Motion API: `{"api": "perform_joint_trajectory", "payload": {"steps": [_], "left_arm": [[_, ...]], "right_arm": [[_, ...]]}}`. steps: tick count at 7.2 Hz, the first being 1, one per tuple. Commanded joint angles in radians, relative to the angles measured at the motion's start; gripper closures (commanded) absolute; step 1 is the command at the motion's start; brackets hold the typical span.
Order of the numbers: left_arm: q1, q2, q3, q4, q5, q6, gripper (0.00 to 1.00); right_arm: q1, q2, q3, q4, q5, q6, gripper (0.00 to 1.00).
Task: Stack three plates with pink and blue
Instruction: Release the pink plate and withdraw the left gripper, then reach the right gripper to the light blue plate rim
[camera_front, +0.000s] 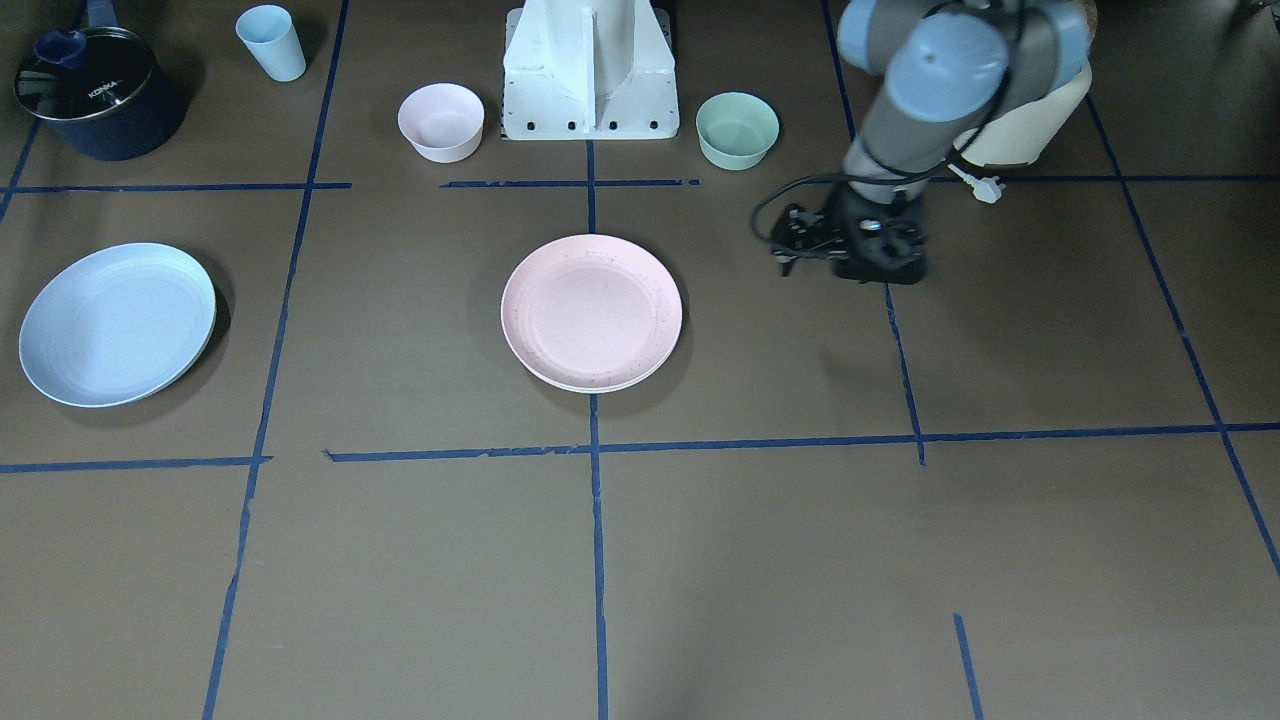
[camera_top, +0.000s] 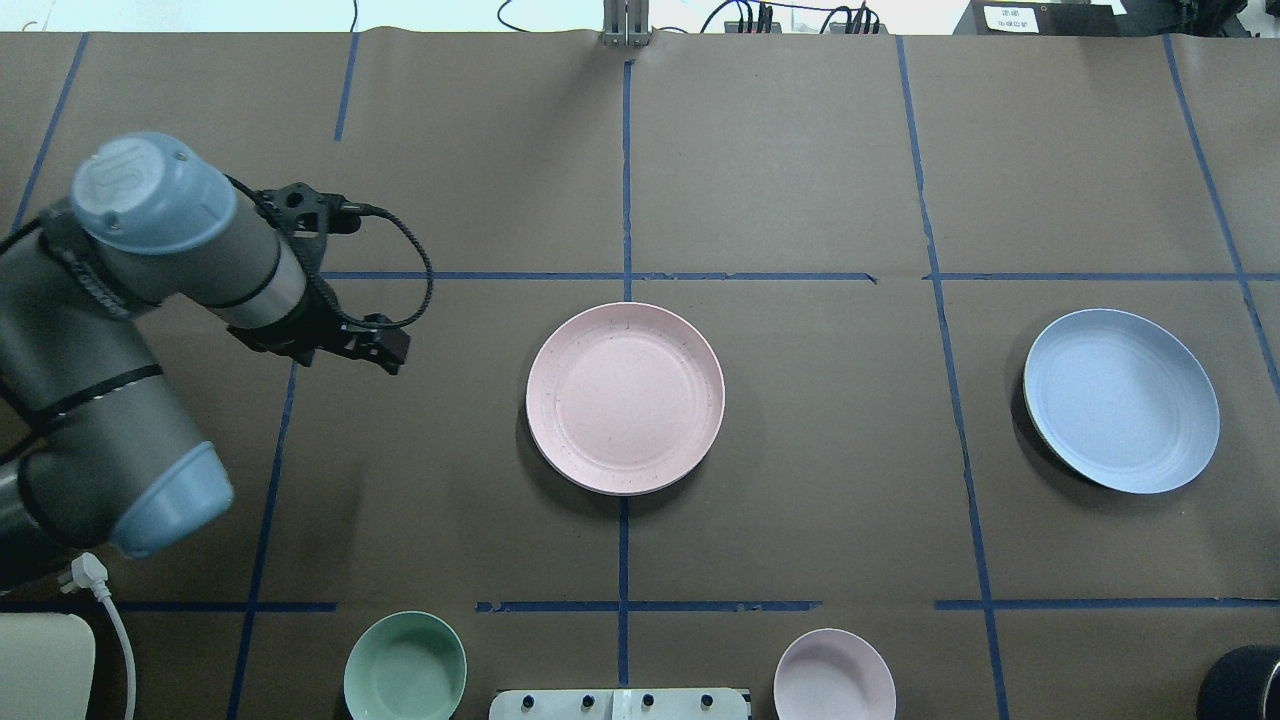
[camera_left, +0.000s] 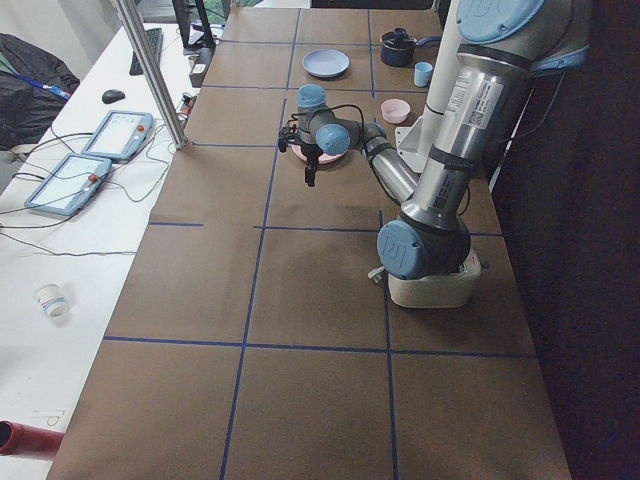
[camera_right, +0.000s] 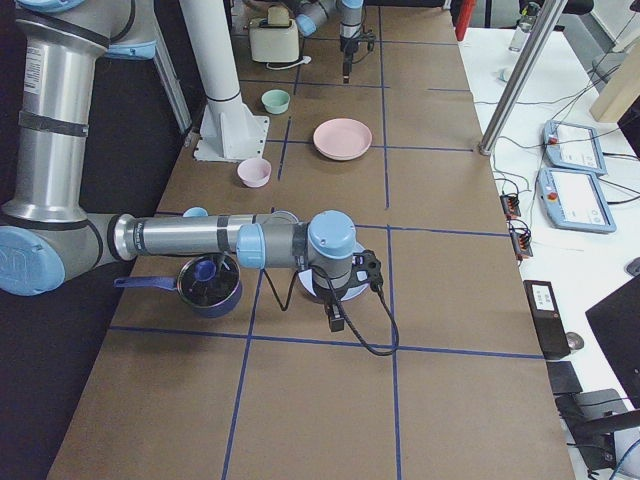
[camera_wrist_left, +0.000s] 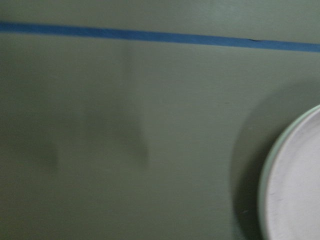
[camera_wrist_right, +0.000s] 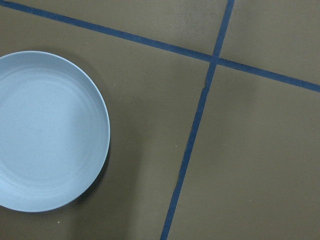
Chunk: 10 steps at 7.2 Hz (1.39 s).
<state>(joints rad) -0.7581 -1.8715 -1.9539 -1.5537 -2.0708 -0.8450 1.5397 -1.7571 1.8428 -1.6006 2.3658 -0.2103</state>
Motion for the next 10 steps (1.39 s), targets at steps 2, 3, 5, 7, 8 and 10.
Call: {"api": "perform_joint_trajectory", "payload": {"steps": [2,3,5,7,8,10], "left_arm": [[-0.356,0.309,-0.085,0.049,-0.175,0.518,0.0],[-0.529,0.368,-0.036,0.064,-0.248,0.732,0.0],[-0.76,0.461,0.091,0.063,-0.288,1.012,0.0],[-0.81,0.564,0.136,0.031,-0.326,1.038,0.0],[-0.81,0.565,0.147,0.029,-0.372,1.035,0.0],[-0.81,0.562,0.147,0.029,-0.382,1.029,0.0]], "right_arm": [[-0.033,0.042,0.001,0.001,0.035,0.075,0.0],[-0.05,0.06,0.003,0.001,0.035,0.1,0.0],[-0.088,0.073,0.024,0.002,0.032,0.187,0.0],[-0.172,0.073,0.042,0.049,0.03,0.347,0.0],[-0.246,0.058,0.041,0.188,0.024,0.549,0.0],[-0.404,-0.005,-0.012,0.571,-0.063,0.923,0.0]]}}
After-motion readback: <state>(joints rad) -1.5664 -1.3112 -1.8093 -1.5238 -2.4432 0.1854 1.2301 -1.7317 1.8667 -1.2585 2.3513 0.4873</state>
